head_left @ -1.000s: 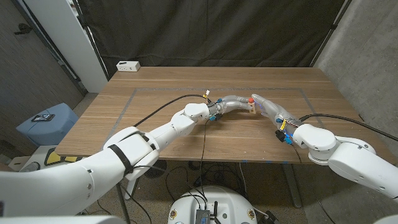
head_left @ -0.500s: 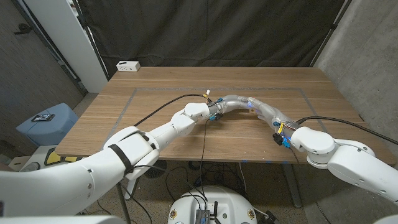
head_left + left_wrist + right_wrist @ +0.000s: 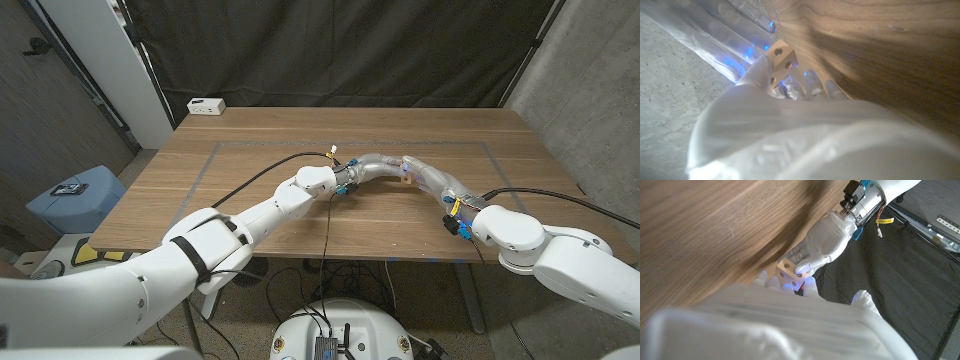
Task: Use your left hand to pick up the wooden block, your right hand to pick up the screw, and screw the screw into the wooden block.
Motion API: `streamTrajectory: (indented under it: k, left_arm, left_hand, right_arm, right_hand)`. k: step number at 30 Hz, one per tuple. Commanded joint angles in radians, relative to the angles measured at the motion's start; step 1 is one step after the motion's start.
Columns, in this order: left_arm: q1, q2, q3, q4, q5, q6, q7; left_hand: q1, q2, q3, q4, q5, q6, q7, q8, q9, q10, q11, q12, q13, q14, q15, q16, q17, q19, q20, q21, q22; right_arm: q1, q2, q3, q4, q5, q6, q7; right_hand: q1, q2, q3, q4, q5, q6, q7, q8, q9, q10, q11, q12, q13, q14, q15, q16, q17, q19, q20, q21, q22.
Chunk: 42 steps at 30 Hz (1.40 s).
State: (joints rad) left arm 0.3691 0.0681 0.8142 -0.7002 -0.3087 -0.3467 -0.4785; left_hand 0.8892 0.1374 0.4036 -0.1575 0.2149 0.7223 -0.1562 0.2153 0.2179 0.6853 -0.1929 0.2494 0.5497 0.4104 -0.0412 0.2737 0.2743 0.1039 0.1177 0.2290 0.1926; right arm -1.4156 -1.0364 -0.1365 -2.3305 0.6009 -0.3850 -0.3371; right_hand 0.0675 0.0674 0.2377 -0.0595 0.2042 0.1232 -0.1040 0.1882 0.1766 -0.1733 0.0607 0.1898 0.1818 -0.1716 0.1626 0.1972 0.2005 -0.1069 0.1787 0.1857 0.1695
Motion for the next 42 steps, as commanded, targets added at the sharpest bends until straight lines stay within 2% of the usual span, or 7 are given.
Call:
streamTrajectory:
  k: [1,7,16,24,42]
  left_arm:
    - [0.008,0.014,0.005,-0.034,0.004,0.017,0.006]
    - [0.008,0.015,0.006,-0.040,0.004,0.019,0.005]
    - [0.024,0.036,0.010,-0.090,0.006,0.043,0.014]
    - [0.031,0.046,0.012,-0.113,0.006,0.056,0.019]
    - [0.029,0.043,0.015,-0.109,0.003,0.058,0.019]
  left_hand:
    - [0.004,0.010,0.004,0.006,0.007,0.010,-0.003,0.004,0.002,0.003,-0.006,0.005,0.003,0.007,-0.063,0.004,0.001,0.005,0.002,0.005,0.004]
    - [0.004,0.010,0.004,0.005,0.007,0.011,-0.002,0.005,0.002,0.004,-0.007,0.005,0.003,0.008,-0.063,0.004,0.002,0.006,0.002,0.006,0.004]
    - [0.004,0.009,0.004,0.005,0.007,0.010,-0.002,0.004,0.002,0.004,-0.005,0.005,0.003,0.007,-0.062,0.004,0.002,0.006,0.003,0.006,0.004]
    - [0.004,0.010,0.004,0.005,0.007,0.009,-0.002,0.004,0.002,0.004,-0.004,0.005,0.003,0.007,-0.062,0.005,0.002,0.006,0.003,0.005,0.004]
    - [0.003,0.010,0.004,0.005,0.007,0.009,-0.003,0.003,0.002,0.005,-0.006,0.006,0.003,0.008,-0.063,0.004,0.002,0.006,0.003,0.006,0.004]
  right_arm:
    - [-0.074,-0.003,0.081,-0.032,-0.009,-0.014,-0.018]
    - [-0.081,0.002,0.098,-0.026,-0.022,-0.015,-0.002]
    - [-0.065,0.017,0.102,0.006,-0.030,-0.017,0.026]
    - [-0.049,0.027,0.100,0.027,-0.039,-0.015,0.037]
    - [0.026,0.038,0.049,0.081,-0.049,0.009,0.080]
  right_hand:
    - [-0.006,0.005,0.004,0.000,0.007,0.006,-0.005,-0.003,0.001,-0.163,0.005,0.005,0.001,-0.194,0.004,0.006,0.001,0.003,0.005,0.007,0.003]
    - [-0.006,0.005,0.004,0.000,0.007,0.005,-0.005,-0.003,0.001,-0.163,0.004,0.005,0.001,-0.195,0.004,0.006,0.001,0.003,0.005,0.007,0.003]
    - [-0.006,0.005,0.004,0.000,0.007,0.001,-0.003,-0.005,0.001,-0.164,0.003,0.004,0.001,-0.196,0.004,0.005,0.001,0.002,0.005,0.007,0.003]
    - [-0.005,0.004,0.004,0.000,0.007,-0.013,-0.015,-0.010,0.001,-0.168,0.002,0.002,0.001,-0.197,0.004,0.005,0.001,0.001,0.006,0.006,0.003]
    - [-0.007,0.002,0.003,0.000,0.007,-0.034,-0.024,-0.014,0.001,-0.178,-0.001,-0.001,0.001,-0.201,0.006,0.004,0.002,-0.003,0.008,0.005,0.003]
